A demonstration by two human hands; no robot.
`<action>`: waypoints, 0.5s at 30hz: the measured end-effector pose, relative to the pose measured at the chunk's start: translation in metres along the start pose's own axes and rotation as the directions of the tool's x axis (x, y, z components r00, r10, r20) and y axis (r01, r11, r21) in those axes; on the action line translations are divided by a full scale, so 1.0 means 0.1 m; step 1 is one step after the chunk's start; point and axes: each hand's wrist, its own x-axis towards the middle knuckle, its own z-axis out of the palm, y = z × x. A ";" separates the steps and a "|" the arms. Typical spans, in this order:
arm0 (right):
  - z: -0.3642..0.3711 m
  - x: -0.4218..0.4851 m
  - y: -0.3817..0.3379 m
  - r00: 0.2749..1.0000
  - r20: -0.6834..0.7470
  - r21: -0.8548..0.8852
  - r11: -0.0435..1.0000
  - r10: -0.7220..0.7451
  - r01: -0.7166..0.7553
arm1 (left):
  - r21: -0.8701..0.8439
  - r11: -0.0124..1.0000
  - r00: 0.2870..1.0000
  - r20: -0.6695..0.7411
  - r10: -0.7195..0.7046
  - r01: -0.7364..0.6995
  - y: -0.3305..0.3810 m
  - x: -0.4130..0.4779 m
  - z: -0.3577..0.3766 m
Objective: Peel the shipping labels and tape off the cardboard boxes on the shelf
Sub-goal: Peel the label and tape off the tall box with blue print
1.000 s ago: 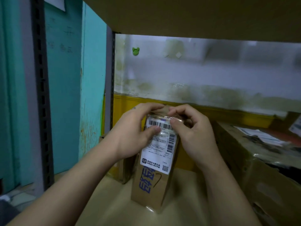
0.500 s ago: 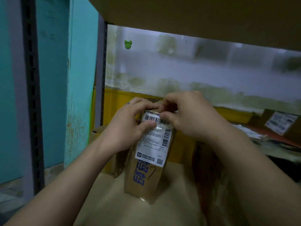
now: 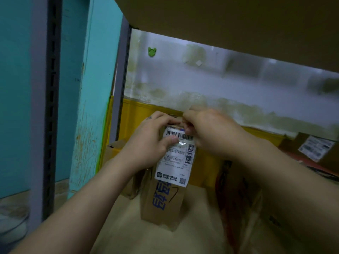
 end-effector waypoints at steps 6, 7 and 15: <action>0.00 -0.03 0.05 0.999 0.006 0.002 0.999 -0.048 0.048 | -0.041 0.999 1.000 -0.012 -0.008 0.007 -0.05 -0.01 0.04; 0.00 -0.03 0.04 0.998 -0.003 -0.003 0.998 -0.055 0.055 | -0.047 0.999 1.000 -0.018 -0.009 0.008 -0.06 -0.01 0.04; 0.13 -0.10 0.07 0.986 -0.161 0.144 0.987 -0.049 0.073 | -0.062 0.998 0.999 -0.034 -0.006 0.004 -0.06 -0.04 0.03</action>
